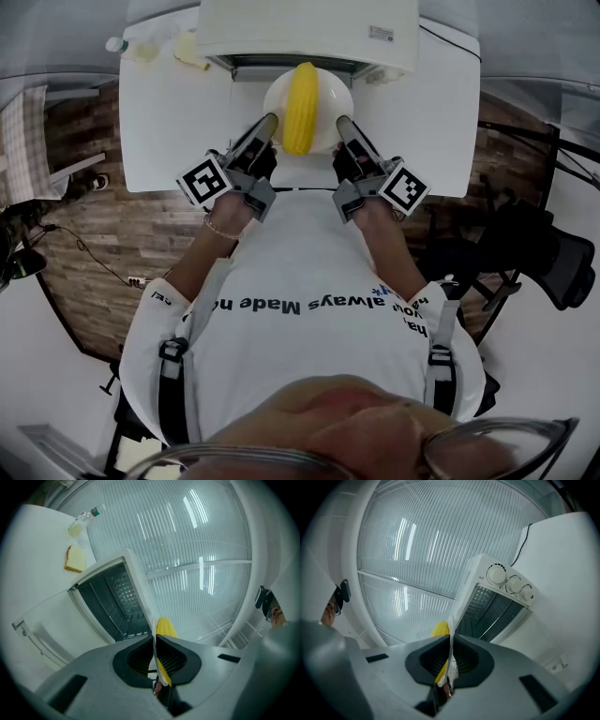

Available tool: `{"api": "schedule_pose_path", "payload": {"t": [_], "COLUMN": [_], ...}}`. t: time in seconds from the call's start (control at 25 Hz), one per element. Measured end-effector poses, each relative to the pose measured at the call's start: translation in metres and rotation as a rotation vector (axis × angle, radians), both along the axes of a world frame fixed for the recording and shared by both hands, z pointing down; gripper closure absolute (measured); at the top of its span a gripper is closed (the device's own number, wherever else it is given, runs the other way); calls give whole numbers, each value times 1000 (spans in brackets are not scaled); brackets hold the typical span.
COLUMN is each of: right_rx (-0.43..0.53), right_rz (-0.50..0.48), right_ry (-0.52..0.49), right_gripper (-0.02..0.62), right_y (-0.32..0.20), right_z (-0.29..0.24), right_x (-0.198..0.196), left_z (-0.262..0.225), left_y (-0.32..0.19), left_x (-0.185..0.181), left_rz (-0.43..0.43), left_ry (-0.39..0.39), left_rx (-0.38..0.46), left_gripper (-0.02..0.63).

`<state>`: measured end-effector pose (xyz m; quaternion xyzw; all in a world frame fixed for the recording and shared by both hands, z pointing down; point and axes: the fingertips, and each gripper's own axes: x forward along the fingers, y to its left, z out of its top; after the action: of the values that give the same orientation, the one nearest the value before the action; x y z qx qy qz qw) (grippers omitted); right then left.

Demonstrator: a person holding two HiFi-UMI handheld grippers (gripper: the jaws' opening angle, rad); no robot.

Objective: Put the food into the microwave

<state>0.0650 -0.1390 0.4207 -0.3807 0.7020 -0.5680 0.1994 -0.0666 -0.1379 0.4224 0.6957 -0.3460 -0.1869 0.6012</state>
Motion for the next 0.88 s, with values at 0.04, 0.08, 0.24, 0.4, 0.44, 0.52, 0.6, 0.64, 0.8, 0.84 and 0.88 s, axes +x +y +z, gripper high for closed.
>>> {"api": "schedule_pose_path", "payload": {"t": [0.04, 0.08, 0.24, 0.4, 0.44, 0.52, 0.6, 0.64, 0.8, 0.84, 0.88], "right_rx": [-8, -13, -20, -35, -36, -41, -45, -47, -83, -92, -90], "right_rz": [1, 1, -1, 5, 5, 6, 6, 6, 21, 21, 14], "right_ry": [-3, -1, 18, 25, 27, 34, 47, 52, 40, 44, 58], "right_gripper": [572, 572, 572, 572, 572, 572, 572, 572, 572, 572, 572], "right_y": [2, 4, 4, 5, 4, 2, 0, -1, -14, -20, -27], "right_z": [3, 5, 17, 29, 32, 41, 49, 53, 76, 82, 86], "right_x": [0, 0, 0, 1, 1, 2, 4, 6, 4, 2, 0], "left_z": [3, 5, 18, 32, 35, 43, 50, 54, 73, 79, 85], "left_y": [1, 2, 4, 5, 4, 2, 1, 0, -16, -22, -27], "left_x": [0, 1, 1, 0, -1, 1, 4, 5, 2, -1, -3], "left_rz": [5, 10, 23, 55, 62, 58, 52, 52, 74, 75, 74], "left_ry": [7, 14, 3, -44, -56, -52, -42, -41, -87, -91, -92], "left_rx": [-7, -11, -30, -16, -12, -34, -54, -55, -27, -32, -44], "left_gripper": [586, 586, 586, 586, 586, 586, 586, 586, 586, 586, 586]}}
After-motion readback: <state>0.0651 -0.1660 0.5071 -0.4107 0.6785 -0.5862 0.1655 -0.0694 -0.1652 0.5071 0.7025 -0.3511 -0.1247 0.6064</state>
